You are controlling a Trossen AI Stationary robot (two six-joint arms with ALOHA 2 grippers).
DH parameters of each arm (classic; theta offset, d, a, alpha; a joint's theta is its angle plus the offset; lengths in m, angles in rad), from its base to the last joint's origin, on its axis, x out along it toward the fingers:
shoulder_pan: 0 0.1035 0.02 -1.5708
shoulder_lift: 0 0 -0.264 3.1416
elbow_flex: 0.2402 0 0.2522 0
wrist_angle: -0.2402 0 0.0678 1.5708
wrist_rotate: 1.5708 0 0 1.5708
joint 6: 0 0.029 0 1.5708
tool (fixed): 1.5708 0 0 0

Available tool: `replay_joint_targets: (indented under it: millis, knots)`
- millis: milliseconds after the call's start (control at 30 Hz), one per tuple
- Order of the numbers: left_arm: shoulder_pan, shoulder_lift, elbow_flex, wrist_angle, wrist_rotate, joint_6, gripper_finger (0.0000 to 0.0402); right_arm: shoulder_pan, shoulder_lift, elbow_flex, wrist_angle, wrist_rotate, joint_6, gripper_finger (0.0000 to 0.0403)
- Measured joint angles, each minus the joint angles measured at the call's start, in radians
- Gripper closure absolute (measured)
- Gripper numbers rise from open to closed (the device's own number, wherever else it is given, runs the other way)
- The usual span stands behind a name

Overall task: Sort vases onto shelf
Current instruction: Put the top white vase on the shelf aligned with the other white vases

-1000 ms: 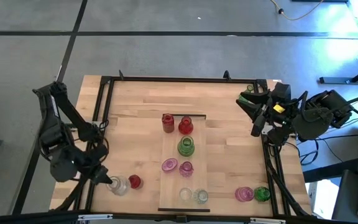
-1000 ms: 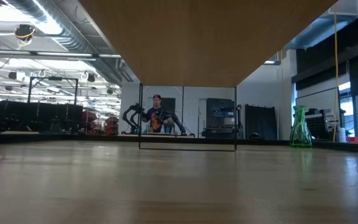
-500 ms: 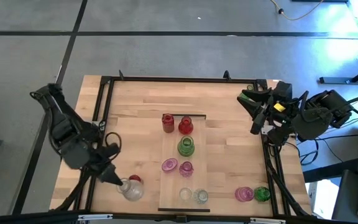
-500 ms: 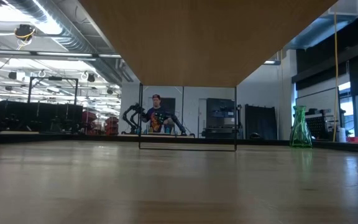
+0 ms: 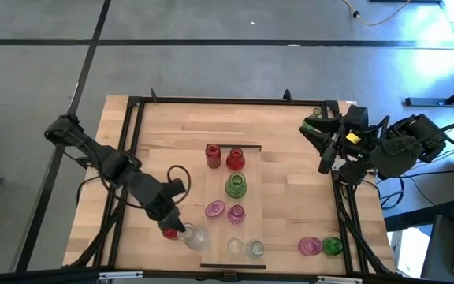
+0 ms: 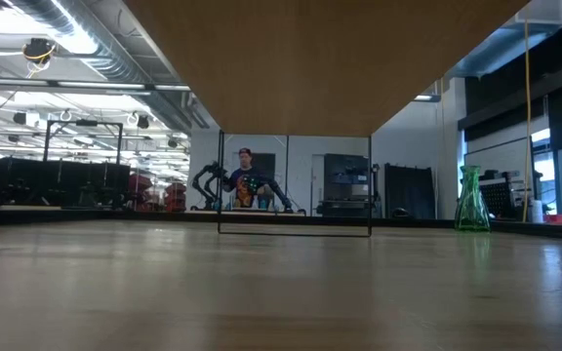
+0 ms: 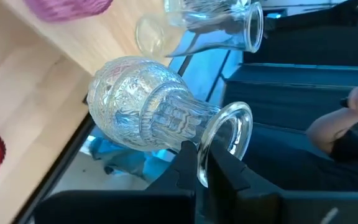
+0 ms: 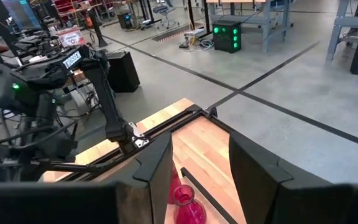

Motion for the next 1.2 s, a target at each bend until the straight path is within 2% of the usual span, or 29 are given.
replay_joint_targets:
  millis: [233,467,700,1000,1200]
  knots:
    - [0.0,0.128,0.168,-0.154,0.011,0.051,0.0395,0.0,0.0,0.0,0.001,0.0,0.002,0.0256]
    - [0.037,0.22,0.248,-0.162,0.074,0.072,0.0396,0.0,0.002,0.0,0.001,-0.004,0.002,0.0256]
    - [0.068,0.251,0.262,-0.152,0.122,0.079,0.0396,0.0,0.008,0.0,0.004,-0.026,0.002,0.0256]
    - [0.063,0.251,0.262,-0.146,0.075,0.043,0.0396,0.0,0.022,0.0,-0.011,-0.074,0.002,0.0256]
    - [0.053,0.294,0.263,-0.121,0.096,0.031,0.0396,0.0,0.022,0.0,-0.013,-0.069,0.002,0.0256]
